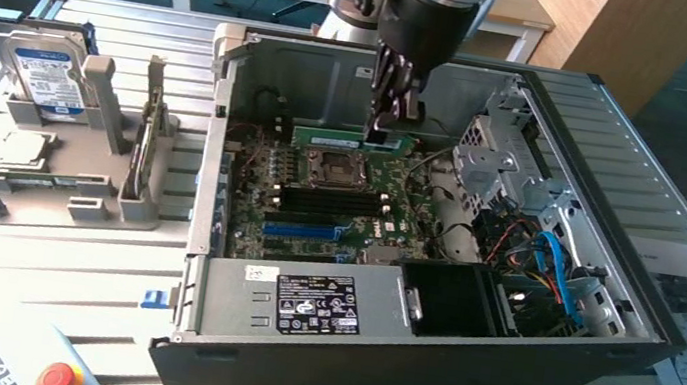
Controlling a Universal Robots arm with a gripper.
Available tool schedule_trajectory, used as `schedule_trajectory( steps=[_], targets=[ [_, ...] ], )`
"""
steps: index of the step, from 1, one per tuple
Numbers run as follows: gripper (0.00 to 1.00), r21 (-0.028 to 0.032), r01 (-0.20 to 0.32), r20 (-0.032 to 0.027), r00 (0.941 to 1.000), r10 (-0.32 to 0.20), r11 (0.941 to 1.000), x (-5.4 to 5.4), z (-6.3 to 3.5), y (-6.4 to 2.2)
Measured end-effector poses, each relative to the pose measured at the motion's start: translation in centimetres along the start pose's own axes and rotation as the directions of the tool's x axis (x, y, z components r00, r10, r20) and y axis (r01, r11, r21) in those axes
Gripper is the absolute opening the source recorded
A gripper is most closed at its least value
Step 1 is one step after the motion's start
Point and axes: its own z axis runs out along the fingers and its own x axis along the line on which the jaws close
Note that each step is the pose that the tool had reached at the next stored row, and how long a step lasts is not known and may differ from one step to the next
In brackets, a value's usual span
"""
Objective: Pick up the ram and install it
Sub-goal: 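Insert the ram into the slot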
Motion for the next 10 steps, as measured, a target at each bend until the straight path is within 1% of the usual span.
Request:
schedule_trajectory(
  steps=[10],
  targets=[
    [0.12, 0.0000, 0.000, 0.0000, 1.0000, 0.000, 1.0000, 0.0, 1.82, -0.06]
  ],
)
